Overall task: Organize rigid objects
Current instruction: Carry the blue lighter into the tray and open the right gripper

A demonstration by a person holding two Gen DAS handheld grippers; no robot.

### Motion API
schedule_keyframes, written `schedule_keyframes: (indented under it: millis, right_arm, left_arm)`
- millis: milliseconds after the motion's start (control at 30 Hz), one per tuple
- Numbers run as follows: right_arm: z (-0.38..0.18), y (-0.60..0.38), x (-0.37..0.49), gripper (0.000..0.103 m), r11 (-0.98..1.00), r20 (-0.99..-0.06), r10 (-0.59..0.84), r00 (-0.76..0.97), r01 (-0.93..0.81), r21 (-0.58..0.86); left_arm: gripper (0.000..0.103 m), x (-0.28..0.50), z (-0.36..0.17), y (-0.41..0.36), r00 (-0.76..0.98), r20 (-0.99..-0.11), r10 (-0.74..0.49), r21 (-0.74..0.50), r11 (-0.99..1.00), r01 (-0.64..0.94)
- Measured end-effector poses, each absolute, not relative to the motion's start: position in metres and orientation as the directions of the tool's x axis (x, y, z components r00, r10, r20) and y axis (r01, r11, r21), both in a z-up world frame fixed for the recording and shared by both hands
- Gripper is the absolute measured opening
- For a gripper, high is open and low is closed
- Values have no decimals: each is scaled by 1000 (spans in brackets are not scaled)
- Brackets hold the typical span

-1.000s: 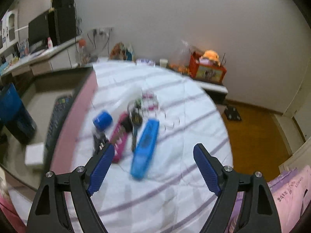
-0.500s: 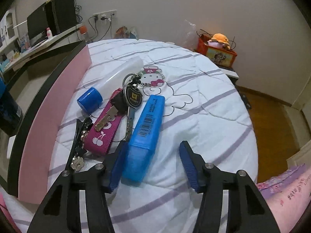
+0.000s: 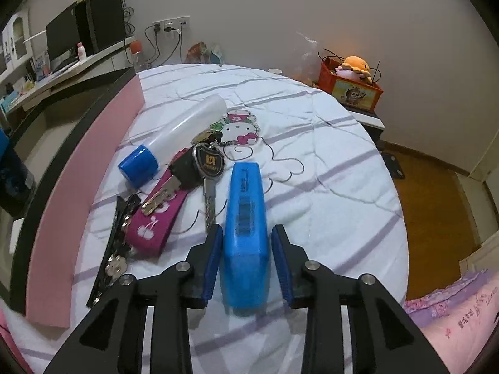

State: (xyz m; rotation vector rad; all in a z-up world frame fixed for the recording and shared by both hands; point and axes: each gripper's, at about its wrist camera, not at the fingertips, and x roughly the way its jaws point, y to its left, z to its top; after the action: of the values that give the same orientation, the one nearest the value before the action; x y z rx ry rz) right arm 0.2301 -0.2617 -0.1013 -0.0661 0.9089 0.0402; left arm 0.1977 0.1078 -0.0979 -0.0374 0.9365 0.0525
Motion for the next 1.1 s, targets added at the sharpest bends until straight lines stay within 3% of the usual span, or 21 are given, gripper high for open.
schedule_keyframes:
  millis: [100,467,767,1100]
  right_arm:
    - [-100,-263,231,27,997,-784,30,620,-71,-18]
    - [-59,-249,211,27,993,-716,69,695,-116,-17]
    - [-6,-185,202,27,956,-635,223,740,-293,-6]
    - [-31,-102,218,27,889,-699,339,630,-458,18]
  left_arm:
    - [8,197,-97,109,592,-806,27,-11,998,-60]
    - [8,200,-97,106,591,-806,27,-10,998,-60]
    - [8,201,-97,105,591,-806,28,-10,998,-60]
    - [8,202,-96,107,592,-806,19,-19,998,-58]
